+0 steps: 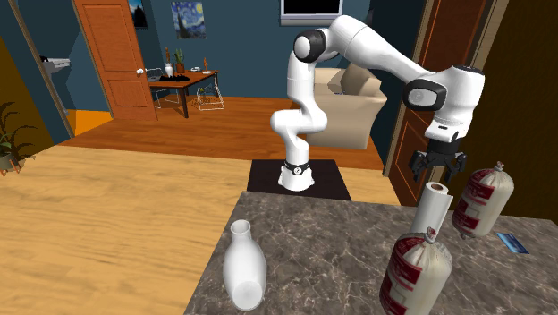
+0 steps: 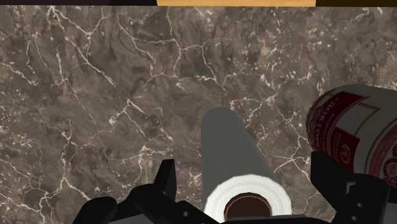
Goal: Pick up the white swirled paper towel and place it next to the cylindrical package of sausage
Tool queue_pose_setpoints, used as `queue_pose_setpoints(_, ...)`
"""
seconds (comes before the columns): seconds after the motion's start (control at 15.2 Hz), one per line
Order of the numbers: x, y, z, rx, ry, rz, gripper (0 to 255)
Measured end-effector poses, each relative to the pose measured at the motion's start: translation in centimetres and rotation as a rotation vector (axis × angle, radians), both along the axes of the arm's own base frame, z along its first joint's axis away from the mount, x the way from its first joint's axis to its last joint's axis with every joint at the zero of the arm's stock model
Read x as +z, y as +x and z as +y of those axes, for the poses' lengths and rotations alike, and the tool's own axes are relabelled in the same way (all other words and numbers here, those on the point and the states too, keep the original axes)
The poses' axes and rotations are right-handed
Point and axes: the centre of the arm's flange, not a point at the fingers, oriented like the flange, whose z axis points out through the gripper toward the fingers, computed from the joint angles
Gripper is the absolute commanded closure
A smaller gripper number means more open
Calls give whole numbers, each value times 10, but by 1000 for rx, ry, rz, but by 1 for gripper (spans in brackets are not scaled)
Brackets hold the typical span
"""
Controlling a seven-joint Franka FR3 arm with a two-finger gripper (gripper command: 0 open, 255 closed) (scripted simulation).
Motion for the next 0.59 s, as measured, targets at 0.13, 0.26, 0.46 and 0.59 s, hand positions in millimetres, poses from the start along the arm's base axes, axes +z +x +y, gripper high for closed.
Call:
queue_pose_setpoints(0.13,22,-1,1,0,1,0,0)
queue_pose_setpoints(0.26,30,-1,1,0,0,0,0)
queue_pose_setpoints(0.46,33,1,0,0,0,1,0)
queue_pose_setpoints(0.59,34,1,0,0,0,1,0)
